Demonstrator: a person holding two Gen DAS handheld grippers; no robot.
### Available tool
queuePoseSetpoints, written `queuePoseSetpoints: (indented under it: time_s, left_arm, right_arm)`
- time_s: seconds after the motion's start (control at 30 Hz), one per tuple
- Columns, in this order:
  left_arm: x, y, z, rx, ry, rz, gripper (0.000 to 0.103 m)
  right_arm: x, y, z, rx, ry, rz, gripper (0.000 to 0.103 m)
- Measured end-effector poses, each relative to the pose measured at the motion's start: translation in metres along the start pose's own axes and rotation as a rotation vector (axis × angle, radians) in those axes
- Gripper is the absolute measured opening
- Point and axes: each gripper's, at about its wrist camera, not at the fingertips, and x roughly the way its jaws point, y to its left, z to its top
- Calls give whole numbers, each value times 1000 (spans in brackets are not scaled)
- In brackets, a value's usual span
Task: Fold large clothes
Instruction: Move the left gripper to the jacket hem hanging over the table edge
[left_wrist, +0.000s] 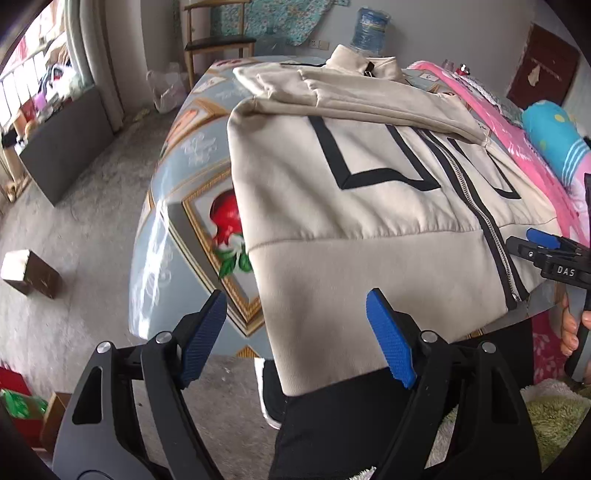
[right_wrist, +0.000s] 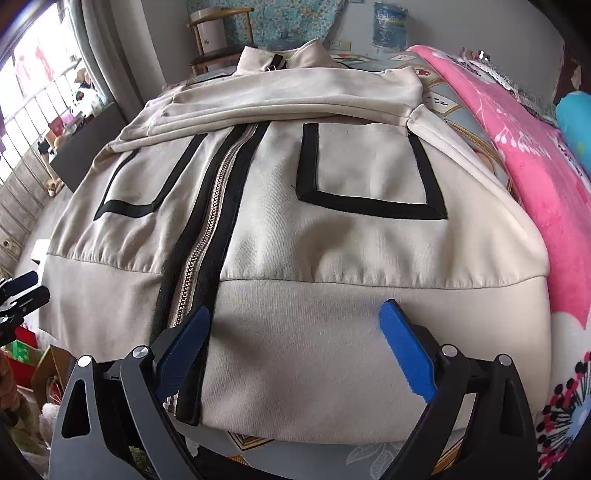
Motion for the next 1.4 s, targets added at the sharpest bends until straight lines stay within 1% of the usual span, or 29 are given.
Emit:
queuePoseSetpoints:
  time_s: [0.13, 0.2, 0.23, 0.3, 0.33, 0.4, 0.53, 0.63, 0.77, 0.8, 0.83, 0.9, 1.03, 1.13, 1.2, 1.33, 1.4]
  left_arm:
    - [6, 8, -2, -40, 6, -22, 73]
    - [6, 13, -2, -58, 1, -41, 67]
    - [6, 15, -1, -68, -5, -60, 65]
    - [5, 16, -1, -74, -12, -88, 54]
    - [5, 17, 0, -75, -13, -109, 53]
    - [6, 16, -1, -77, -7, -135, 52]
    - [12, 16, -1, -82, 1, -141, 52]
    - [12, 21, -2, -108, -4, -169, 52]
    - [10, 34, -4, -185, -15, -247, 52]
    - [10, 37, -4, -204, -12, -275, 47]
    - [10, 40, -5, -236, -1, -336, 44]
    - [10, 42, -8, -261, 5, -366, 43]
    - [13, 39, -7, -237, 28, -374, 43]
    - [14, 39, -6, -233, 62, -404, 43]
    - [12, 39, -8, -217, 72, -419, 43]
    - [10, 30, -13, -139, 100, -406, 43]
    - [10, 28, -15, -123, 104, -392, 41]
  right_arm:
    - [0, -1, 1, 1, 14, 5, 91]
    - [1, -1, 2, -1, 19, 3, 91]
    - [1, 0, 2, -1, 20, 1, 91]
    - [1, 0, 2, 2, 22, -2, 91]
    - [1, 0, 2, 4, 22, -5, 91]
    - [2, 1, 2, 6, 22, -9, 91]
    - [2, 1, 3, 7, 25, -12, 91]
    - [2, 1, 3, 7, 25, -13, 91]
    - [2, 0, 3, 7, 24, -12, 91]
    - [2, 0, 2, 6, 24, -11, 91]
    - [2, 0, 3, 6, 24, -11, 91]
    - [2, 0, 3, 7, 23, -10, 91]
    - [1, 0, 2, 4, 22, -10, 91]
    - [1, 0, 2, 4, 18, -8, 91]
    - [1, 0, 1, 4, 16, -8, 91]
    - [1, 0, 1, 4, 14, -6, 91]
    - [1, 1, 1, 4, 13, -5, 91]
